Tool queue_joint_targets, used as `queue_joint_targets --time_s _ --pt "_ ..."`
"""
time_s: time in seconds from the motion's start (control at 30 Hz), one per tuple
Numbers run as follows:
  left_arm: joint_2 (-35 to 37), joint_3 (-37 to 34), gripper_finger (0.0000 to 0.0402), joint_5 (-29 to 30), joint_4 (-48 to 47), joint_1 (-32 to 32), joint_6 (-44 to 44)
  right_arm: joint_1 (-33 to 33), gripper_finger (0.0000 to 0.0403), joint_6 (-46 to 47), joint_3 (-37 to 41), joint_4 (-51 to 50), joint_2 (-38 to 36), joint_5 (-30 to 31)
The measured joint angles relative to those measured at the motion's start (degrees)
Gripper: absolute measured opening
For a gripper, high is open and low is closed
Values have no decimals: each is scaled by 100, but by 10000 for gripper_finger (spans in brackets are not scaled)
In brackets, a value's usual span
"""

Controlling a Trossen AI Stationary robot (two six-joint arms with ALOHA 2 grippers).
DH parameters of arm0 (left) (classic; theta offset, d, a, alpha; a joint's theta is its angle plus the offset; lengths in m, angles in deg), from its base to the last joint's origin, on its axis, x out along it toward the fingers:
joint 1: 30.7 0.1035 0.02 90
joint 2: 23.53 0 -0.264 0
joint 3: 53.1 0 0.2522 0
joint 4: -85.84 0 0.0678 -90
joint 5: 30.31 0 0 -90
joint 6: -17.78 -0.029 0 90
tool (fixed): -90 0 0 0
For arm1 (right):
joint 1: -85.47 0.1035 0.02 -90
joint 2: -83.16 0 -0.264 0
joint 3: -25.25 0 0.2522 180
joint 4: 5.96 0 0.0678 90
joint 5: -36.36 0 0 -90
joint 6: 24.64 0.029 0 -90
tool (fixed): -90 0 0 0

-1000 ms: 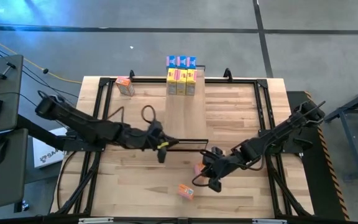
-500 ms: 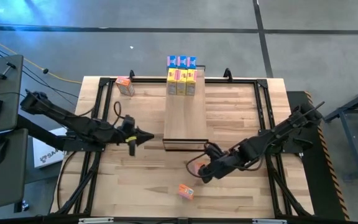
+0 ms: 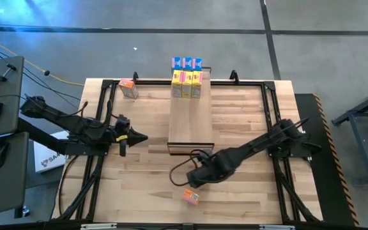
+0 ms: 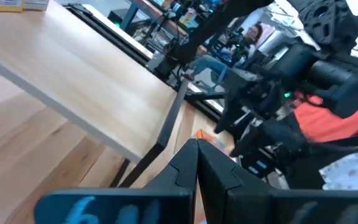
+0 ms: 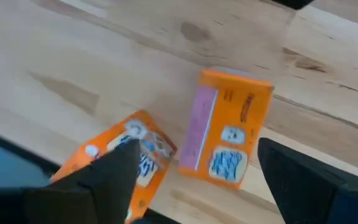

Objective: Stack cereal on shelf
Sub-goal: Put the bottom right orange cereal box on the shelf

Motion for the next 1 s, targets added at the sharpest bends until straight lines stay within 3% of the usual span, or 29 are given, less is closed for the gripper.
queue_joint_targets --time_s 0.23,0.8,1.0 --pt "193 0 0 -79 -352 0 -3 -220 303 126 -211 -319 371 -380" --pt "275 -2 0 -54 -419 0 41 -274 305 491 -521 -825 401 -196" --pt "275 -2 0 -49 -417 0 41 -274 315 668 -521 -289 401 -173"
